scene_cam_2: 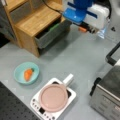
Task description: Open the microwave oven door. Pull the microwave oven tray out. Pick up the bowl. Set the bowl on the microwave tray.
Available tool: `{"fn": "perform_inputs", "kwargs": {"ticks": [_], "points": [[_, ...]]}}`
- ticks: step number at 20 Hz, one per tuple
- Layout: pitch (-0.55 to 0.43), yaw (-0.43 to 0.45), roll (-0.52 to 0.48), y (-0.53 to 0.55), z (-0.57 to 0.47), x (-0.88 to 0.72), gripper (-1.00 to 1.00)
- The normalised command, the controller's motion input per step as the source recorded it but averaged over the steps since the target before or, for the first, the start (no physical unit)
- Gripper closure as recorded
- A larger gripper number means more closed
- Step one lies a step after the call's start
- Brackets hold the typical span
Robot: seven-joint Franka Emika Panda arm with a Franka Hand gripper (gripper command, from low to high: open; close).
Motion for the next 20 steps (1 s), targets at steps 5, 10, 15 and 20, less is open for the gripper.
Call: {"fn": "perform_inputs", "kwargs": {"ticks": [5, 10, 15, 20], "points": [[-0.023, 0.160, -0.198, 0.01, -0.01, 0.01, -1.00], [-0.091, 0.201, -0.114, -0.01, -0.05, 0.03, -1.00], [-0.042, 0.152, 0.060, -0.04, -0.06, 0.02, -1.00], [0.058, 0.063, 0.234, 0.06, -0.02, -0.06, -1.00]]}}
